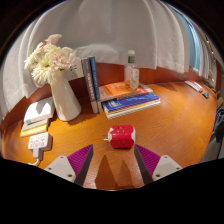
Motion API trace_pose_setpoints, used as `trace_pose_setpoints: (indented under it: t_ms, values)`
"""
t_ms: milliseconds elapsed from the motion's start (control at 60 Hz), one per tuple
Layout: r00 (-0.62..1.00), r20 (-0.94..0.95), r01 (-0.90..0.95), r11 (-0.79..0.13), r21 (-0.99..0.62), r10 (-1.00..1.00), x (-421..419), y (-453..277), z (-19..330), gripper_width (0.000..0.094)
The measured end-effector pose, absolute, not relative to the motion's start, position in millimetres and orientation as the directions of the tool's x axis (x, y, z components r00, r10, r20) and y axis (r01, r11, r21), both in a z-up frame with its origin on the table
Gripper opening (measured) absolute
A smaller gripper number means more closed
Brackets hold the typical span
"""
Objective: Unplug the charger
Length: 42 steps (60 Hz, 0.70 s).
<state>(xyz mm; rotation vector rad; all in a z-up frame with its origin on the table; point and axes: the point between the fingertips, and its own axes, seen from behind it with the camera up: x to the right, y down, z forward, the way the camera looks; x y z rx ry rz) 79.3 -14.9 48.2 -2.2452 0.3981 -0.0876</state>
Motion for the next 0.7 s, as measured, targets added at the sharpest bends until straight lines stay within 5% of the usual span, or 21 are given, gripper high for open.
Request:
trace_pose_setpoints:
  t_ms: [383, 700]
  values:
    - [0.986, -0.098, -0.147, -0.41, -0.9, -0.138, -47, -103, 226, 0.0841]
    - [0.997, -0.071, -0.066, -0.422, -0.904, -0.004, -137, -158, 247, 0.0842]
